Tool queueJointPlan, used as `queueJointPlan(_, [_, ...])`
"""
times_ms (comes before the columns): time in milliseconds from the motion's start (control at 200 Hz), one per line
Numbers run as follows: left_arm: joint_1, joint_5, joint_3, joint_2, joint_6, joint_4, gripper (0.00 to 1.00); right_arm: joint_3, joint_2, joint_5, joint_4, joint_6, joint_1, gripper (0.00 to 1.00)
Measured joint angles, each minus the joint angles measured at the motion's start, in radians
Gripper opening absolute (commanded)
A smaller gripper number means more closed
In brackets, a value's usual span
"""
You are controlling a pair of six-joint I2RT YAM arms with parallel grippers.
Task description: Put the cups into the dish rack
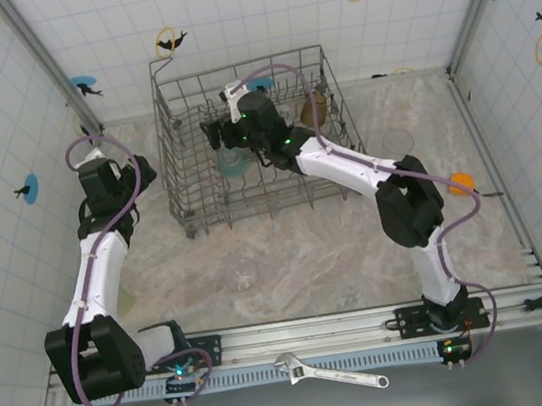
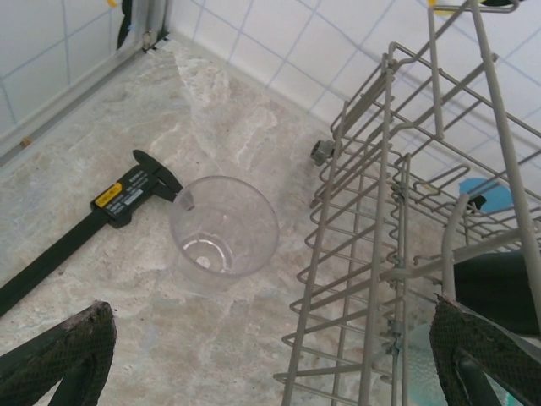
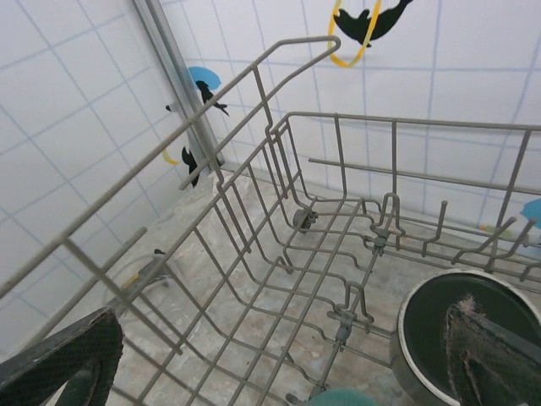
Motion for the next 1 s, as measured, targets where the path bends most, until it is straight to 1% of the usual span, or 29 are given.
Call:
queueJointPlan(270, [0.0, -0.108, -0.006, 0.0, -0.014, 0.0, 0.97, -0.226, -0.209, -0.001, -0.01, -0.014, -0.011, 1.0])
queueJointPlan(390, [0.0, -0.164, -0.035, -0.01, -0.06, -0.011, 0.97, -0.334, -0.303, -0.007, -0.038, -0.015, -0.032, 1.0])
queueJointPlan(500, [-0.001, -0.219, -0.056, -0.018, -0.116, -0.068, 0.97, -0.446, -0.391, -0.015, -0.042, -0.01, -0.059, 1.0])
queueJointPlan(671, [-0.001, -0.336, -0.057, -0.051, -0.253, -0.177, 0.97, -0.599, -0.5, -0.027, -0.042, 0.003, -0.097, 1.0])
queueJointPlan(836, [-0.003, -0.443, -0.056, -0.127, -0.409, -0.27, 0.97, -0.695, -0.562, -0.051, -0.037, 0.009, -0.129, 1.0])
queueJointPlan(921, [-0.003, -0.518, -0.049, -0.163, -0.517, -0.357, 0.97, -0.745, -0.599, -0.061, -0.024, 0.011, -0.15, 1.0])
queueJointPlan(1001, [-0.003, -0.57, -0.028, -0.17, -0.58, -0.433, 0.97, -0.79, -0.637, -0.076, -0.01, 0.017, -0.17, 1.0])
